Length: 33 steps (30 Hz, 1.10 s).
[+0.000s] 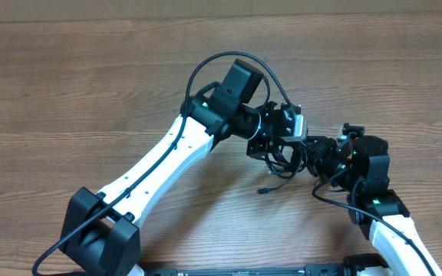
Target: Untangle cables
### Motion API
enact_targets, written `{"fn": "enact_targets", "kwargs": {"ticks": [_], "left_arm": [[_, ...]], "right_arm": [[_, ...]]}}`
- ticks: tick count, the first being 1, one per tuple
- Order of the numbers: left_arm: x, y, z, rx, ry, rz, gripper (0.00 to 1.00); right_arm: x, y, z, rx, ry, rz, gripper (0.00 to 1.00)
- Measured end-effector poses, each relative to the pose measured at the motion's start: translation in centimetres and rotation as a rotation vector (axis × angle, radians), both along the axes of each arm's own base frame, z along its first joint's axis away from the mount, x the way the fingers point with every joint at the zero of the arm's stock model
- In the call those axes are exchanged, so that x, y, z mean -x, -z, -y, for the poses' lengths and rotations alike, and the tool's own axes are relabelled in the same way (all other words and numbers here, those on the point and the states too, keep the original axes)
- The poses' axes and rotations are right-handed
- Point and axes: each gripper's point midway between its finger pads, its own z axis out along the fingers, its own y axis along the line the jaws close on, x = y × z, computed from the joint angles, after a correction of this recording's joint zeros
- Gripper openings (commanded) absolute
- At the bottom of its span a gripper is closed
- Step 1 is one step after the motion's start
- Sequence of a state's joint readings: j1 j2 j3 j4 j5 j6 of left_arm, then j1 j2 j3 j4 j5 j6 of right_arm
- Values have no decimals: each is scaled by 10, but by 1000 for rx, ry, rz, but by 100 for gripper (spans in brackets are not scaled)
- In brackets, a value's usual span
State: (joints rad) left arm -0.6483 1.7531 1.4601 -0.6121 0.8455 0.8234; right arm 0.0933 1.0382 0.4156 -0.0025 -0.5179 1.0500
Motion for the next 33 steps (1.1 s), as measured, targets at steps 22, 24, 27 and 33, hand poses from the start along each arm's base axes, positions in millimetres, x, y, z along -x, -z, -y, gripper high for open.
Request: {"fn": "enact_targets", "kwargs": {"ticks": [22,24,27,33], "left_arm": [[-22,17,-10,-121,-176,-25,4],[-30,22,-14,-155,-249,-46,4],[-43,28,-21,-208,-392,-86,4],[-61,35,-31,-258,-611,-160,4]], "right_arm": [[0,2,1,6,4,-5,4],[0,2,1,6,4,-4,4],[-1,0,1,5,4,6,4],[-6,-13,-4,-7,-30,75,4]]}}
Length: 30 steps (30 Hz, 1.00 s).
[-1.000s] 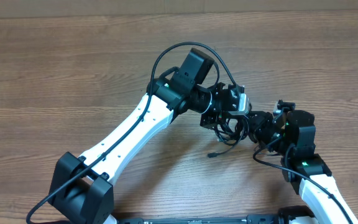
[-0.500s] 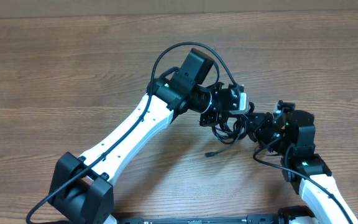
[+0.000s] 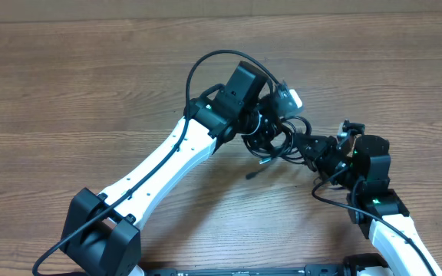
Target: Untangle cables
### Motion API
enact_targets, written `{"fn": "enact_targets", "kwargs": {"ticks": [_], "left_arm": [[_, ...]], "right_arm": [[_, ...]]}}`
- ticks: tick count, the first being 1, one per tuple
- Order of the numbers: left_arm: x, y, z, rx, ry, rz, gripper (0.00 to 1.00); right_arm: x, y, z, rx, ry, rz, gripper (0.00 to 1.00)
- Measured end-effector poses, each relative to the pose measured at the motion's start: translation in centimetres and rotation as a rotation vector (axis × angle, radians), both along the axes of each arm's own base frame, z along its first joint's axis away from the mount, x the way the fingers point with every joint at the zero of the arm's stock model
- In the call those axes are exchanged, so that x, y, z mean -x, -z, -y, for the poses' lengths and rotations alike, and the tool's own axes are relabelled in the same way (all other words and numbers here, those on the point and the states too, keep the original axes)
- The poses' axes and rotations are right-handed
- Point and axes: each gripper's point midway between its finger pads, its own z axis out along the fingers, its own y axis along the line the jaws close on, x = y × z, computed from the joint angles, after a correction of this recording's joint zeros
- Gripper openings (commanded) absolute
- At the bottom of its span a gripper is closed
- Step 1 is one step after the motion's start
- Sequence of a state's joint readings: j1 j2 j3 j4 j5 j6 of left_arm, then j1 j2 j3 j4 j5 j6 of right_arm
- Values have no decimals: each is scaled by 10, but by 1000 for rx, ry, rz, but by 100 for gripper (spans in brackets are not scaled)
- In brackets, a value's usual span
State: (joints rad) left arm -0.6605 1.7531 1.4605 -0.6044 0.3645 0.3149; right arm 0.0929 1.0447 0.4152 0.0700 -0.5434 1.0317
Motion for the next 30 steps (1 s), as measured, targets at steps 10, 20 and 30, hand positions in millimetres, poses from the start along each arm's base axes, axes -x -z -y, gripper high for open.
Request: {"fn": "enact_targets", "kwargs": {"ticks": [10,20,30], "left_arm": [[-17,1,-10,-19,-149,-7,4],[-28,1,-19,-17,-229,-14,4],[-73,-8,-58,9,-403,37,4]], "right_arm": [[0,-33,-18,20,-161,223,4],[9,-42,-28,48,-272,323,4],[19,-40,-36,59,-356,350,97]]}}
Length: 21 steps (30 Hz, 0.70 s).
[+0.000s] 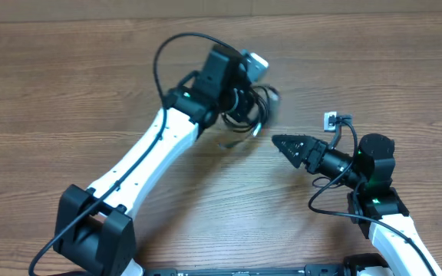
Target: Untangle cables
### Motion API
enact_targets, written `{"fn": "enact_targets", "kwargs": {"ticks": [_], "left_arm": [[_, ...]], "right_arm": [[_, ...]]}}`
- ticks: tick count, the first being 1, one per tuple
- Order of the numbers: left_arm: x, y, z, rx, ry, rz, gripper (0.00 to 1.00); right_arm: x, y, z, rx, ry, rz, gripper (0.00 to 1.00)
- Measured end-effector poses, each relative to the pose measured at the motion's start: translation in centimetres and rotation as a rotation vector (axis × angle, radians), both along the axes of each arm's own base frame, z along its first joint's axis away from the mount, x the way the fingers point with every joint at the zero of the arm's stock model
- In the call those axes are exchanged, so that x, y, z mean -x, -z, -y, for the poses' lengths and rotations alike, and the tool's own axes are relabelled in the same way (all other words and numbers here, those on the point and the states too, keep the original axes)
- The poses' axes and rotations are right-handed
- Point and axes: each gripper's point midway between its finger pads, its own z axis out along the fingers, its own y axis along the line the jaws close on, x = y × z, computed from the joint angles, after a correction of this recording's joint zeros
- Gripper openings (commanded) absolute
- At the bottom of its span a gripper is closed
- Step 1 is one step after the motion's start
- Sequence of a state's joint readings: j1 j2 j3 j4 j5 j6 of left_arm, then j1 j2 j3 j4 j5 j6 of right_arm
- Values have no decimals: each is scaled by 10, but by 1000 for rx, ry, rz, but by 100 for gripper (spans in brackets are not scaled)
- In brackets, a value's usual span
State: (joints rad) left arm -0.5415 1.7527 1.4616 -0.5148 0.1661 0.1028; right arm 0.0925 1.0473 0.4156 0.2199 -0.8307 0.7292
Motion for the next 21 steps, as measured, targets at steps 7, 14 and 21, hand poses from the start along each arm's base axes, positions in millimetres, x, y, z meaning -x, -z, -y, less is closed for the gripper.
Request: {"fn": "enact_targets", "kwargs": {"ticks": [7,14,21], "left_arm": [[1,-4,4,46,51,-6,4],[26,-7,24,104,242,-39,4],[51,4,23,89,335,-117,4]], "right_arm": [[1,5,1,20,2,-7,99],[-5,23,12,41,101,-108,98],[-9,32,19,43,167,-171,98]]}}
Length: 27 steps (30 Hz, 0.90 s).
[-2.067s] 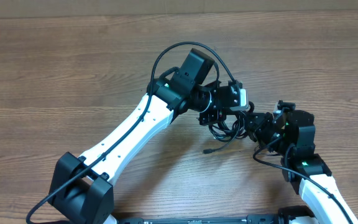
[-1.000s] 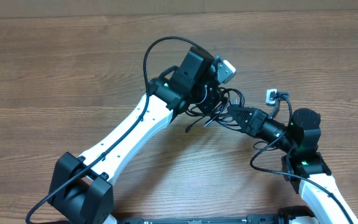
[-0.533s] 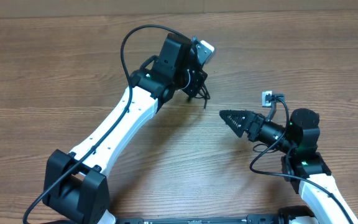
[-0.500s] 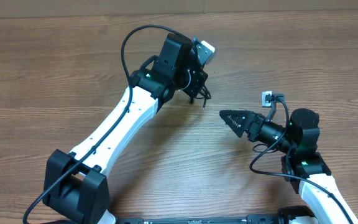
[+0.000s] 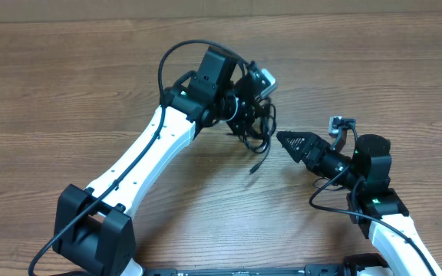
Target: Untangle cables
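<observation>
A tangled bundle of thin black cable (image 5: 258, 126) hangs from my left gripper (image 5: 250, 106), which is shut on its upper part above the middle of the table. One loose end with a small plug (image 5: 255, 168) dangles down toward the wood. My right gripper (image 5: 281, 139) points left at the bundle from the right, a short gap away. Its fingers are together in a point with nothing between them.
The wooden table (image 5: 67, 84) stretches around both arms. The left arm (image 5: 152, 153) crosses from the front left toward the middle. The right arm (image 5: 374, 192) stands at the front right, with its own black cabling looping beside it.
My left gripper with the bundle has shifted a little right and toward the right gripper. The loose plug end now hangs lower. The right gripper stays empty, slightly closer to the bundle.
Both grippers were together at the tangle near the table's middle right, the right one in among the loops. Then the left gripper held the bundle farther left and back, the right gripper apart and empty. Now the bundle is back near the right gripper's tip.
</observation>
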### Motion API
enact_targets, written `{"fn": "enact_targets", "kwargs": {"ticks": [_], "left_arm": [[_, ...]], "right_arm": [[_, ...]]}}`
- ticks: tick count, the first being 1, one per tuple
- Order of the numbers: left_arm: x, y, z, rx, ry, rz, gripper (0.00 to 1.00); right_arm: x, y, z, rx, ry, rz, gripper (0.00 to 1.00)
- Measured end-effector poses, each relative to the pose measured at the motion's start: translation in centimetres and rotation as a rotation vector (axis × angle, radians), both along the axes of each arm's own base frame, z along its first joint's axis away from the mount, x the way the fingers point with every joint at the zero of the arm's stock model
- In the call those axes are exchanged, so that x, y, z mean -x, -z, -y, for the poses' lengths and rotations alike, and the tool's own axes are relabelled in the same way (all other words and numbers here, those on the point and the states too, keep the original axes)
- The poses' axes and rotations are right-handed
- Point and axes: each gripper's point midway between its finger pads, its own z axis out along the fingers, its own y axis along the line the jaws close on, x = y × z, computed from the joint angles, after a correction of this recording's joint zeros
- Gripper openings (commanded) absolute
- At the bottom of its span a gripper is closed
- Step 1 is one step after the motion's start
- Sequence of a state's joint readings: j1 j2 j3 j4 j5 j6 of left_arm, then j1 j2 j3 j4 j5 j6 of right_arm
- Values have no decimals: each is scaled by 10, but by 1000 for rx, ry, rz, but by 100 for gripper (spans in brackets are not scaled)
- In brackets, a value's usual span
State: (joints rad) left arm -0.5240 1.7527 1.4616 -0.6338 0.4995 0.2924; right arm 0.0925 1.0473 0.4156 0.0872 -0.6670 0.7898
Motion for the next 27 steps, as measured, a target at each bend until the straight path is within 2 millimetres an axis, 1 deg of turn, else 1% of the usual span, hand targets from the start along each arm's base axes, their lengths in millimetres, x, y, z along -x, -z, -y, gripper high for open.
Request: {"fn": "enact_targets", "kwargs": {"ticks": [5,11,15,20,27], "left_arm": [[24,6,-1,-13,135,-25,4],[33,1,5,22,241,12,4],[41,-7,13,80,326,40,4],[45,-19,22,152,389,77,4],[57,-32,29,245,484,103,4]], "right_arm": [[-1,14,9,3,81,-91,98],[-3,23,18,-7,164,-164,98],[-5,24,21,-7,186,-171,97],[-5,25,22,2,196,-171,90],[-6,27,24,13,204,-170,90]]}}
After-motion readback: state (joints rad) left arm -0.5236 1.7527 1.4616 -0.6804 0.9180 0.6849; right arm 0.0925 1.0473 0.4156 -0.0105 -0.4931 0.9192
